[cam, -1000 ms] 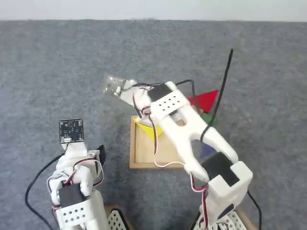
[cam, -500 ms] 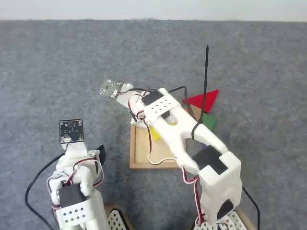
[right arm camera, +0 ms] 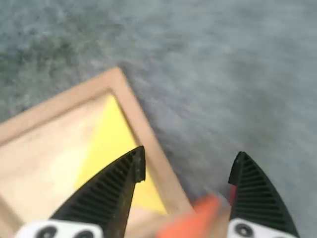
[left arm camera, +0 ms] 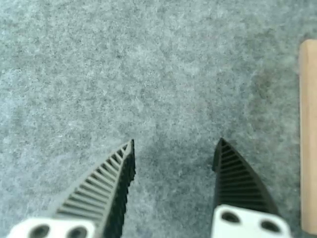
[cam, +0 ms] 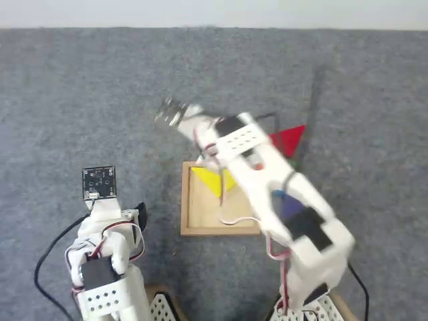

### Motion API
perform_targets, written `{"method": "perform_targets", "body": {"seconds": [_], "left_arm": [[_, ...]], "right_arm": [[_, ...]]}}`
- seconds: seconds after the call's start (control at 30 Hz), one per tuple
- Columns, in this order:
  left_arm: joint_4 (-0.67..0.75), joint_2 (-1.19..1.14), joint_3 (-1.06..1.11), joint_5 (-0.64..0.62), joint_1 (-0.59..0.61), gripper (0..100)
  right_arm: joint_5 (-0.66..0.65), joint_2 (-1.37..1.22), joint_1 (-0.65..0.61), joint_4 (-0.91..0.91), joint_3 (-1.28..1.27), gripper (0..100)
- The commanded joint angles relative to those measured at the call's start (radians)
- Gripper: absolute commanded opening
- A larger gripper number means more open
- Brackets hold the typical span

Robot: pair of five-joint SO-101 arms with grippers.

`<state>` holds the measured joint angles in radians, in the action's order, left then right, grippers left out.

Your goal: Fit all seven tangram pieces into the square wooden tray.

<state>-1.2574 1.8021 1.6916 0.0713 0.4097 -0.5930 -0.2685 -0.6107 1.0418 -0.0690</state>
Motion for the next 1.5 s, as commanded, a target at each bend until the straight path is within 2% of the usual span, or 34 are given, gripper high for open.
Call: {"method": "perform_targets", "body": {"seconds": [0.0, 0.13, 0.23, 0.43, 0.6, 0.7, 0.8, 0.97, 1.0, 1.07, 1.17, 1.47], "left_arm": [[-0.005, 0.015, -0.008, -0.009, 0.005, 24], [-0.005, 0.015, -0.008, -0.009, 0.005, 24], [-0.005, 0.015, -0.008, -0.009, 0.005, 24], [-0.005, 0.015, -0.008, -0.009, 0.005, 24], [-0.005, 0.015, -0.008, -0.009, 0.005, 24], [-0.005, 0.015, -0.008, -0.009, 0.005, 24], [-0.005, 0.015, -0.008, -0.009, 0.005, 24], [-0.005, 0.015, -0.008, -0.009, 0.005, 24], [-0.005, 0.015, -0.008, -0.009, 0.005, 24], [-0.005, 0.015, -0.008, -0.009, 0.005, 24], [-0.005, 0.015, -0.008, -0.009, 0.005, 24], [-0.005, 0.015, -0.008, -0.009, 0.005, 24]], "right_arm": [[0.021, 0.305, 0.163, 0.127, 0.031, 26.8], [0.034, 0.354, 0.375, 0.145, 0.035, 26.8], [0.031, 0.285, 0.456, 0.142, 0.031, 26.7], [0.021, 0.102, 0.501, 0.062, 0.075, 26.9], [-0.161, -0.005, 0.483, 0.056, 0.149, 35.2], [-0.236, -0.073, 0.495, 0.051, 0.213, 35.8], [-0.176, -0.170, 0.484, 0.024, 0.307, 35.8], [0.150, -0.346, 0.476, -0.007, 0.539, 35.7], [0.184, -0.380, 0.478, 0.012, 0.578, 35.7], [0.184, -0.453, 0.476, 0.056, 0.643, 35.7], [0.107, -0.553, 0.486, 0.140, 0.707, 35.7], [0.011, -0.613, 0.668, 0.315, 0.786, 35.7]]}}
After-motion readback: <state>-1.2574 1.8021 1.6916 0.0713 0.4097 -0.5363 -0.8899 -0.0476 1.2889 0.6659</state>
